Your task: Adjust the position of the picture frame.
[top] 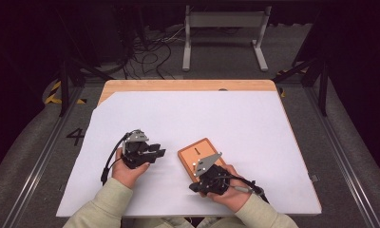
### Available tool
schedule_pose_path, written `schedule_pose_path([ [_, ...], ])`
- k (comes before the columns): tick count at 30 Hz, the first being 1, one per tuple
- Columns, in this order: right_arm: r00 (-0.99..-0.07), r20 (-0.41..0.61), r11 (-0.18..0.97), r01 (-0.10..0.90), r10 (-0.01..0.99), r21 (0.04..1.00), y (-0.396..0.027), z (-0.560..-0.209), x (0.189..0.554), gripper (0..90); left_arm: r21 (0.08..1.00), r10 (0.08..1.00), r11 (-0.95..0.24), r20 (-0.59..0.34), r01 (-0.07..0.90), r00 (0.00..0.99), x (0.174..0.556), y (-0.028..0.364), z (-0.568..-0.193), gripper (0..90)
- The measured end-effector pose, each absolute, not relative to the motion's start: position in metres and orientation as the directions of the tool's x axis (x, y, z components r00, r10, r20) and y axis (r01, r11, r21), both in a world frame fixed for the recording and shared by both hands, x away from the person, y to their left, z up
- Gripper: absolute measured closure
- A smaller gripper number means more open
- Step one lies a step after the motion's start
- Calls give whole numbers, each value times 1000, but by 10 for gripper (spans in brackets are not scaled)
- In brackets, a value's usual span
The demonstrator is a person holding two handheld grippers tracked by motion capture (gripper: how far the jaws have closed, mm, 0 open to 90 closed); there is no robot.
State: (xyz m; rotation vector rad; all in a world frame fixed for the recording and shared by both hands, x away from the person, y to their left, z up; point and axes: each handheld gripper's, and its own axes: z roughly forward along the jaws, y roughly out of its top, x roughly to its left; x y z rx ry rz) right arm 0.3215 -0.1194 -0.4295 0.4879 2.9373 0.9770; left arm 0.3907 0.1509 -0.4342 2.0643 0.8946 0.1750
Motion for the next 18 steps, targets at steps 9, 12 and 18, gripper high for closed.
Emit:
schedule_pose_path([
  [9, -947, 8, 804, 276, 320, 527, -118, -431, 320, 900, 759, 647, -380, -191, 529, 738, 390, 150, -434, 644],
  [12, -937, -13, 805, 293, 350, 516, -126, -431, 324, 900, 758, 643, -385, -190, 527, 742, 390, 150, -434, 644],
  [18, -890, -19, 770, 382, 455, 511, -164, -430, 341, 900, 755, 640, -385, -196, 530, 743, 392, 148, -435, 646],
])
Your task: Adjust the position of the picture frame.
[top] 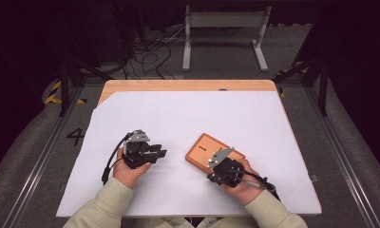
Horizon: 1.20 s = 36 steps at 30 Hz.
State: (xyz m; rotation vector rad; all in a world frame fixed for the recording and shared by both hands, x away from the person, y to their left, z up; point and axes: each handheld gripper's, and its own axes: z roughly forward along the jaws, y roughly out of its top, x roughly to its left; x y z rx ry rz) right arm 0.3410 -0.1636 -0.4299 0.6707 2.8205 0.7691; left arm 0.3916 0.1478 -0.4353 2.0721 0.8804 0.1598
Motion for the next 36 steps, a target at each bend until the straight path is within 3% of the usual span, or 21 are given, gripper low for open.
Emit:
schedule_pose_path([
  [7, -840, -37, 733, 449, 541, 511, -196, -428, 351, 900, 757, 638, -385, -196, 528, 745, 393, 146, -436, 649],
  [12, -812, -15, 651, 456, 583, 607, -215, -408, 353, 900, 760, 639, -379, -198, 528, 744, 392, 146, -435, 650],
  [16, -676, -65, 544, 528, 734, 653, -249, -399, 365, 900, 764, 639, -379, -193, 523, 745, 392, 147, -435, 649],
  [21, -534, -81, 464, 639, 842, 613, -283, -417, 388, 900, 764, 640, -379, -191, 523, 744, 392, 147, -435, 648],
  [28, -530, -76, 476, 679, 845, 559, -278, -428, 398, 900, 761, 645, -381, -188, 525, 740, 390, 148, -435, 646],
  [36, -593, -62, 517, 641, 803, 567, -255, -434, 413, 900, 757, 649, -383, -188, 530, 737, 390, 149, -436, 644],
])
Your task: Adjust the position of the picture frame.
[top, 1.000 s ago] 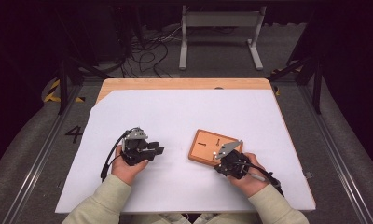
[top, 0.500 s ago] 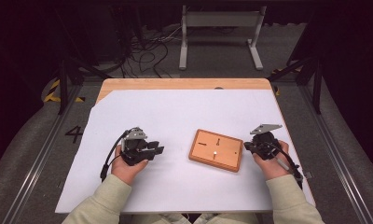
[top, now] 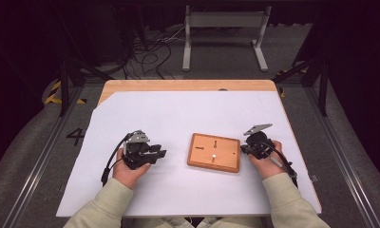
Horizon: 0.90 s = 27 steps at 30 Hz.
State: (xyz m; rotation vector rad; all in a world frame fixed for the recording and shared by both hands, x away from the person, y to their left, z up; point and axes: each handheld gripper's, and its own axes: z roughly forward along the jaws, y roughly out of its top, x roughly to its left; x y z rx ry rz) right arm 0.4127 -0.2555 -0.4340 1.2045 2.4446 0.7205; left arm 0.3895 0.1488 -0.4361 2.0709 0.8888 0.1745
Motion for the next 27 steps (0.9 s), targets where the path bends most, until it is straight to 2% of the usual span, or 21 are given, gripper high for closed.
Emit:
schedule_pose_path([
  [12, -644, -73, 560, 598, 762, 574, -224, -436, 422, 900, 763, 652, -375, -187, 526, 735, 389, 152, -435, 636],
  [17, -638, -76, 514, 537, 766, 669, -240, -415, 409, 900, 790, 649, -377, -147, 483, 747, 385, 153, -429, 615],
  [21, -670, -92, 474, 415, 737, 777, -256, -394, 393, 782, 810, 654, -387, -97, 442, 750, 381, 152, -418, 565],
  [27, -688, -69, 419, 356, 722, 836, -279, -382, 383, 663, 830, 655, -381, -68, 407, 752, 384, 152, -409, 467],
])
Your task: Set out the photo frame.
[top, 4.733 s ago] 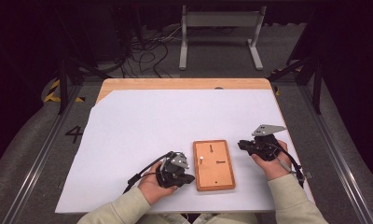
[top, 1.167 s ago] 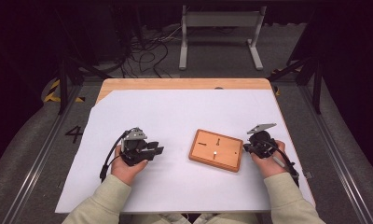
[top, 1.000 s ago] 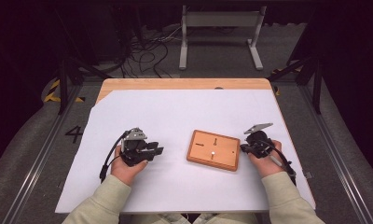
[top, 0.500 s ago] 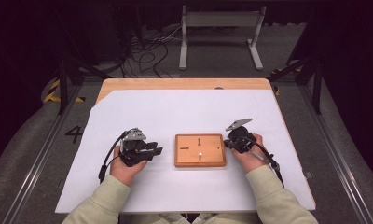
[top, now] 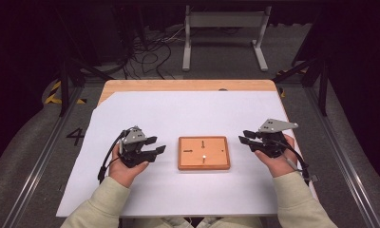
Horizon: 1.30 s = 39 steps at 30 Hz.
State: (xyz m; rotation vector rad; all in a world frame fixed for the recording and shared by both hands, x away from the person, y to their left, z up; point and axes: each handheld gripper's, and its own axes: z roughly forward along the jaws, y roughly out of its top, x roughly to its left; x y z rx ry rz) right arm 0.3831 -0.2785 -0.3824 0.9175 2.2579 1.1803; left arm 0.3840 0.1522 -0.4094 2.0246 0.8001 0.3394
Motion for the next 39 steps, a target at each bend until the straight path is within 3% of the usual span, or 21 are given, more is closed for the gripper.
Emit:
schedule_pose_path([
  [15, -670, -26, 323, 322, 742, 890, -297, -388, 389, 555, 868, 665, -298, -109, 397, 739, 398, 145, -403, 398],
  [17, -668, -28, 321, 321, 744, 891, -298, -389, 390, 549, 868, 666, -306, -98, 391, 739, 397, 139, -401, 346],
  [22, -670, -23, 308, 310, 742, 899, -297, -387, 389, 541, 873, 577, -339, -102, 352, 810, 395, 113, -399, 287],
  [33, -672, -27, 308, 303, 740, 902, -297, -385, 386, 542, 865, 495, -373, -122, 337, 860, 390, 81, -407, 231],
  [36, -676, -27, 308, 300, 737, 903, -296, -385, 385, 544, 864, 473, -393, -103, 314, 875, 386, 71, -410, 241],
  [39, -677, -28, 310, 299, 735, 902, -296, -385, 385, 548, 861, 441, -410, -102, 301, 892, 381, 61, -414, 325],
])
